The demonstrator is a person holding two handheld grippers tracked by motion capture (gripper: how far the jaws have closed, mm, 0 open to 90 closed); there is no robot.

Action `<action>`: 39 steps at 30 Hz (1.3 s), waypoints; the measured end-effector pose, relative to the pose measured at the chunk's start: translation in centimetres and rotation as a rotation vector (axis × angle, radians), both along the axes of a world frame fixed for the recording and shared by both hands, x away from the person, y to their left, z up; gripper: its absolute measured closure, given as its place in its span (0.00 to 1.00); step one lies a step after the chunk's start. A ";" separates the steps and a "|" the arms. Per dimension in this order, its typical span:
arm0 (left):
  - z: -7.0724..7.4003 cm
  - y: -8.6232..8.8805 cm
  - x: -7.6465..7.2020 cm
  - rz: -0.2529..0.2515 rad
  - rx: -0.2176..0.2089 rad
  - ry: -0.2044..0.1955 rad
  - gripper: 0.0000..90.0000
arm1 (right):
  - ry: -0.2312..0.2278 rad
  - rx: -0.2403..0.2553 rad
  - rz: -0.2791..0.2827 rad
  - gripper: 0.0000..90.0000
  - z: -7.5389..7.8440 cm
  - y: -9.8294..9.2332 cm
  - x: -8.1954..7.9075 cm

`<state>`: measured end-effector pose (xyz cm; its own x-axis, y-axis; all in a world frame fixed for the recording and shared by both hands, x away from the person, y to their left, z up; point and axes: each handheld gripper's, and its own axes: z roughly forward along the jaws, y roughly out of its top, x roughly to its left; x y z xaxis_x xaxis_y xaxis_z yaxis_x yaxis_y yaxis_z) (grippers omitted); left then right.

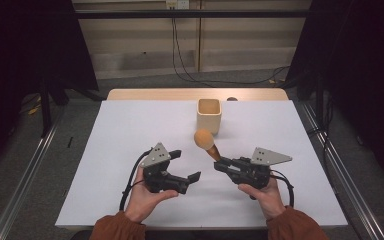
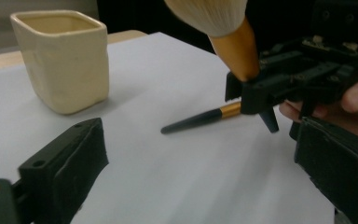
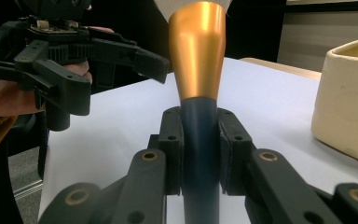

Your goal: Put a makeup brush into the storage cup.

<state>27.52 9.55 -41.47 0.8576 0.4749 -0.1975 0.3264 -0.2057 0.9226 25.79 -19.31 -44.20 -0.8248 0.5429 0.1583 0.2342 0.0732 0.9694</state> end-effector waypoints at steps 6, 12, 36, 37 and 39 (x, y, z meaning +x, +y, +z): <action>0.3 -1.2 0.1 -0.012 -0.016 0.000 0.06 | 0.000 -0.003 0.002 0.83 0.0 0.1 0.0; 0.2 -1.7 0.5 0.034 -0.043 0.011 0.21 | -0.002 -0.011 0.010 0.83 -0.1 0.3 -0.1; 0.1 -4.2 1.8 -0.011 -0.153 0.098 0.51 | 0.000 -0.015 0.006 0.83 -0.4 0.5 -0.1; 0.1 -4.3 1.8 -0.013 -0.162 0.097 0.53 | -0.001 -0.013 0.006 0.83 -0.3 0.5 -0.1; 0.2 -4.3 1.7 -0.018 -0.175 0.100 0.61 | -0.003 -0.010 0.000 0.83 -0.3 0.5 -0.1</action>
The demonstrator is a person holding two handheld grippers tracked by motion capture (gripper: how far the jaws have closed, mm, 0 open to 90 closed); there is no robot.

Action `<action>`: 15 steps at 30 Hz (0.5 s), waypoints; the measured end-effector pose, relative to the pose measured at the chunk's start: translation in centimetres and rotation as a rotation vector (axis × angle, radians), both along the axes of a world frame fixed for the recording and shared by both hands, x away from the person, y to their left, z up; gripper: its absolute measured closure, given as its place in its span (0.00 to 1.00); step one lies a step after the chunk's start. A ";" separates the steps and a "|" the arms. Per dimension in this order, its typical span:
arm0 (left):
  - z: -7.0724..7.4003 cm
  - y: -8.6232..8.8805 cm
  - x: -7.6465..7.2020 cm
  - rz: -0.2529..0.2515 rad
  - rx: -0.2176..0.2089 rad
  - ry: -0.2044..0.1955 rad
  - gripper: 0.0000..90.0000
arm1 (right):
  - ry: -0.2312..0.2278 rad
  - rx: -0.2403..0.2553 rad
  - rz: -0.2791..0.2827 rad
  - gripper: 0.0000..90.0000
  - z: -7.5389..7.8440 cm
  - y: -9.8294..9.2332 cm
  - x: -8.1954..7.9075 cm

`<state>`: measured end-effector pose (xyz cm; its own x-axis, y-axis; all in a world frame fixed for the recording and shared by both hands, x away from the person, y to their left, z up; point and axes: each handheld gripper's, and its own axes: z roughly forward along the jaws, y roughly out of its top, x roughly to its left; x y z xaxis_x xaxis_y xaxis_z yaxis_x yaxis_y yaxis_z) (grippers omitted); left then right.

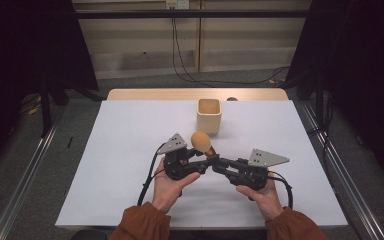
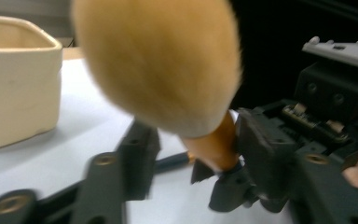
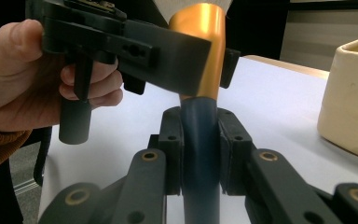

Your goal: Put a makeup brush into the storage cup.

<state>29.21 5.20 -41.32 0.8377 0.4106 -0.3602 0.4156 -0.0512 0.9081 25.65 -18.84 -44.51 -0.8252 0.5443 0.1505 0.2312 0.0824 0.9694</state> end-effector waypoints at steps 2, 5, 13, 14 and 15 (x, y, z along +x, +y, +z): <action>-0.1 -0.1 0.0 -0.010 -0.007 0.009 0.63 | 0.000 0.007 -0.002 0.83 0.0 -0.1 0.0; -0.1 -0.1 0.0 -0.016 -0.016 0.021 0.68 | 0.001 0.007 -0.003 0.83 0.0 -0.1 0.0; 0.0 0.0 0.0 -0.036 -0.020 0.023 0.71 | 0.004 0.003 0.003 0.83 -0.1 0.1 0.0; 0.1 0.0 0.0 -0.038 -0.017 0.022 0.72 | 0.005 0.003 0.003 0.83 -0.1 0.1 0.0; 0.1 0.0 0.0 -0.041 -0.019 0.023 0.72 | 0.003 -0.001 0.003 0.83 -0.1 0.1 0.0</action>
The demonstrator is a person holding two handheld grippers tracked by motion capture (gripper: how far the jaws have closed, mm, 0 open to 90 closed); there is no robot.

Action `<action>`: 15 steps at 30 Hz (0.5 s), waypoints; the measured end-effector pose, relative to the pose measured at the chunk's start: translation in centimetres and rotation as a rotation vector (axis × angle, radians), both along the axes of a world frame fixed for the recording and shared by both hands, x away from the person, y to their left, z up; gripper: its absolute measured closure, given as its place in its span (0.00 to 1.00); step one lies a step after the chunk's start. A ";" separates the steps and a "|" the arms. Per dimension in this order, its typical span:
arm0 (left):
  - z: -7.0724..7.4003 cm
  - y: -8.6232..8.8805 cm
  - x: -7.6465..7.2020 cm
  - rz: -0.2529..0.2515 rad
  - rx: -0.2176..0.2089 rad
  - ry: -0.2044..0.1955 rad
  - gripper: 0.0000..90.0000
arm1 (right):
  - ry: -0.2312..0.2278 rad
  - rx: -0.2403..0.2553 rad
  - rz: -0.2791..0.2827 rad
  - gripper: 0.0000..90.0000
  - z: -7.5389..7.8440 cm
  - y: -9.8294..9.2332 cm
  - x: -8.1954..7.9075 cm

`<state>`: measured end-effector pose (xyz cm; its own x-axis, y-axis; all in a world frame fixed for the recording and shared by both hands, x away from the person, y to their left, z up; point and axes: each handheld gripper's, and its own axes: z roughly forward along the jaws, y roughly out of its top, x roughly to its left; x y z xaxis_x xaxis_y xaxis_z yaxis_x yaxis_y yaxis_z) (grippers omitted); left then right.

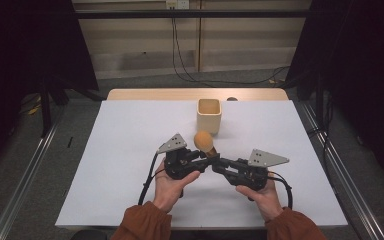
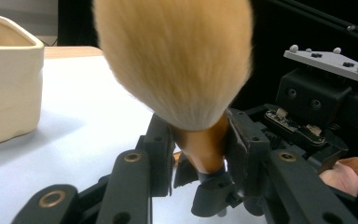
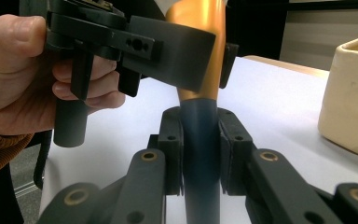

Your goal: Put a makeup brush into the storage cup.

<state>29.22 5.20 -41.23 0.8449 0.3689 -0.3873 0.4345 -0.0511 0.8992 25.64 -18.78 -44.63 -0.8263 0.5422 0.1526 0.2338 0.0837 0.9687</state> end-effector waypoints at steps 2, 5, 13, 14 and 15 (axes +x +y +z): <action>0.1 -0.1 0.0 0.000 0.001 0.001 0.73 | 0.001 0.001 -0.001 0.83 0.0 0.0 0.0; 0.3 -0.2 -0.1 0.000 0.010 -0.011 0.73 | 0.003 0.002 -0.002 0.82 0.1 -0.1 0.0; 0.7 -0.5 -0.3 -0.002 0.047 -0.054 0.74 | 0.013 0.013 0.007 0.75 0.2 -0.2 0.1; 0.7 -0.5 -0.3 -0.001 0.047 -0.055 0.74 | 0.015 0.013 0.008 0.74 0.2 -0.2 0.1; 0.7 -0.5 -0.3 -0.004 0.048 -0.057 0.74 | 0.018 0.013 0.013 0.73 0.3 -0.2 0.1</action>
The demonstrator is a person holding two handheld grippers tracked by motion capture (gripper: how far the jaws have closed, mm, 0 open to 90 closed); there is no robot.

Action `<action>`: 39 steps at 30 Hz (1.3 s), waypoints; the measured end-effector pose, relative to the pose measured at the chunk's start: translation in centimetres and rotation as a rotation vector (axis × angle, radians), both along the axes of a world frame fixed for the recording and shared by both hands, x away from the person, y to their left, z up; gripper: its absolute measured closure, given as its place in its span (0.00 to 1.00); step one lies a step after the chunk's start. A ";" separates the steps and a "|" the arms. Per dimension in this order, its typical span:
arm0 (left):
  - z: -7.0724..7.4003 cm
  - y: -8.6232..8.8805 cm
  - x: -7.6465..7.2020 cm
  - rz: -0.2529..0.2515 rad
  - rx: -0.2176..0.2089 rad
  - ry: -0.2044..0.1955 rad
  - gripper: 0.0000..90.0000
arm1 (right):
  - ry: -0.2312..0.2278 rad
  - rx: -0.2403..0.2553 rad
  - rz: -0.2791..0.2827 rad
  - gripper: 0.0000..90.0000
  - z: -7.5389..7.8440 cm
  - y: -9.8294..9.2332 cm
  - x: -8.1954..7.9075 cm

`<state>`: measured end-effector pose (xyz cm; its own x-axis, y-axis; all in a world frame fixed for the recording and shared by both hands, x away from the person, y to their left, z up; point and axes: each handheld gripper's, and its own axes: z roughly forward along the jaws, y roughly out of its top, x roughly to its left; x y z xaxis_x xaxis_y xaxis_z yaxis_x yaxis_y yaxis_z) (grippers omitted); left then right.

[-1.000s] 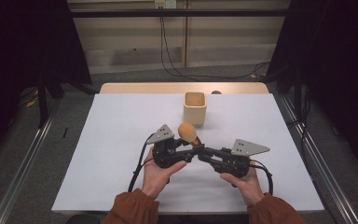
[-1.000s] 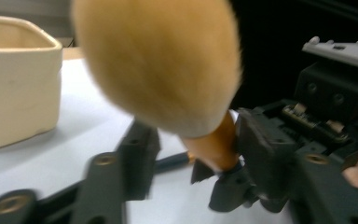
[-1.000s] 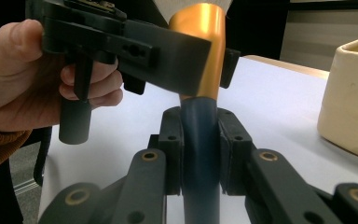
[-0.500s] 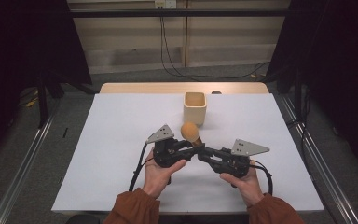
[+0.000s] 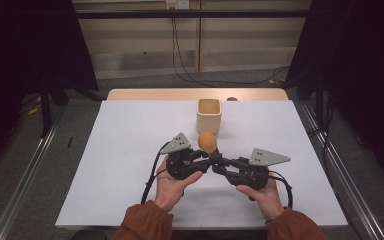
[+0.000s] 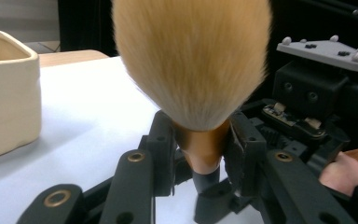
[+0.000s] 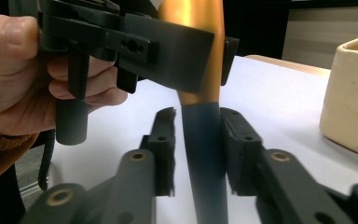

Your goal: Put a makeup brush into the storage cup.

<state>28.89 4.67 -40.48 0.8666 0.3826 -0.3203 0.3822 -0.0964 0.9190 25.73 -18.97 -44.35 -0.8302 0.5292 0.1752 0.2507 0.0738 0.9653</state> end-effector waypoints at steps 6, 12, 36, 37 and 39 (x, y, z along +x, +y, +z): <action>0.2 0.0 0.0 0.005 0.007 -0.011 0.74 | 0.005 -0.007 0.009 0.60 0.1 0.2 -0.1; 0.3 0.1 0.0 0.001 0.013 -0.012 0.74 | 0.015 -0.010 -0.009 0.42 0.1 0.2 0.0; 0.6 2.0 0.6 0.027 0.048 -0.019 0.74 | 0.082 -0.004 0.001 0.05 0.2 -0.6 0.0; 0.7 2.2 0.6 0.028 0.053 -0.020 0.74 | 0.082 -0.006 -0.004 0.05 0.2 -0.6 0.0; 0.7 2.4 0.7 0.032 0.057 -0.019 0.74 | 0.080 -0.005 -0.020 0.05 0.2 -0.8 0.0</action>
